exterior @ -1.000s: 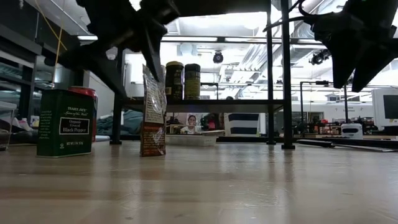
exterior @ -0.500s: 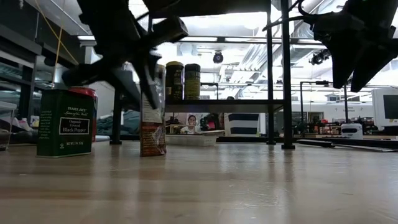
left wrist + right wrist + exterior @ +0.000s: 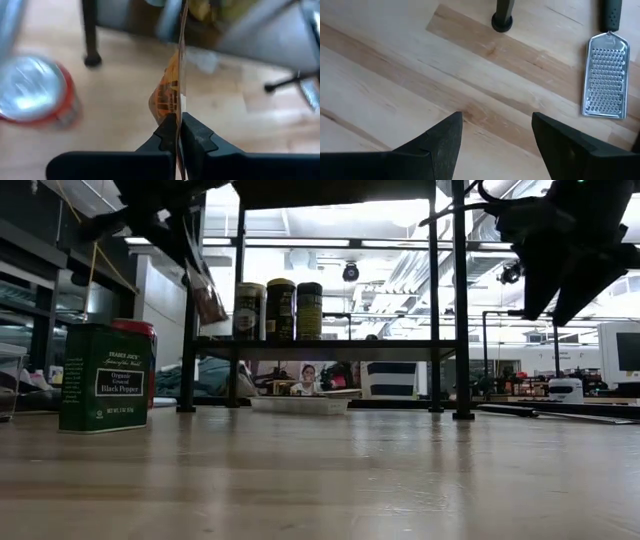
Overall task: Shelf spices
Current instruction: Put the seasoning bag on the left of the bottom shelf
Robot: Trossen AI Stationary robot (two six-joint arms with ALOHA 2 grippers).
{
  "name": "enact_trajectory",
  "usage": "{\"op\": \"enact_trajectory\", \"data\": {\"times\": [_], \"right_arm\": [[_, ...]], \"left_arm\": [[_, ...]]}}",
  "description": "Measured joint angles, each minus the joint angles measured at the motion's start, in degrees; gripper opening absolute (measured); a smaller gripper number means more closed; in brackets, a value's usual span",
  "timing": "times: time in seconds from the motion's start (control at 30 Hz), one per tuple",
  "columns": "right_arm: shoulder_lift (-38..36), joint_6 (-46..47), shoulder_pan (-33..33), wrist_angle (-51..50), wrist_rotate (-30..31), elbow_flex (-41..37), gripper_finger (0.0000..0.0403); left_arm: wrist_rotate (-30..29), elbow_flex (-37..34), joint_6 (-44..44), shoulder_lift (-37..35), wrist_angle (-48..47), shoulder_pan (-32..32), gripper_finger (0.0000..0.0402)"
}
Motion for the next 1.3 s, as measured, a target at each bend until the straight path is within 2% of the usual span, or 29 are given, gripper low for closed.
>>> {"op": "enact_trajectory", "data": {"times": [0.13, 0.3, 0.47, 0.63, 0.73, 0.87, 1.13, 1.3], "right_arm": [[0.0, 0.0, -0.26, 0.72, 0.35, 0.0, 0.0236], [0.0, 0.0, -0.26, 1.89, 1.24, 0.0, 0.0236], [0.0, 0.0, -0.26, 3.06, 1.32, 0.0, 0.0236], [0.0, 0.0, -0.26, 3.87, 1.66, 0.0, 0.0236], [0.0, 0.0, -0.26, 3.94, 1.67, 0.0, 0.0236], [0.0, 0.0, -0.26, 3.98, 1.67, 0.0, 0.0236], [0.0, 0.28, -0.26, 4.14, 1.81, 0.0, 0.0236], [0.0, 0.37, -0.26, 4.21, 1.81, 0.0, 0.0236]], "left_arm": [[0.3, 0.0, 7.89, -5.5, 0.31, 5.49, 0.0002], [4.79, 0.12, 17.96, -8.11, 2.53, 12.53, 0.0001], [8.51, 2.96, 26.57, -5.81, 2.01, 17.88, 0.0001], [9.12, 10.5, 35.26, 0.54, -2.5, 20.98, 0.0001], [7.4, 16.0, 36.97, 5.38, -9.75, 21.96, 0.0], [5.78, 19.49, 33.04, 10.04, -19.04, 22.43, 0.0], [7.13, 19.56, 38.26, 12.94, -11.63, 23.35, 0.0], [6.49, 19.56, 38.69, 12.9, -12.34, 25.51, 0.0]]}}
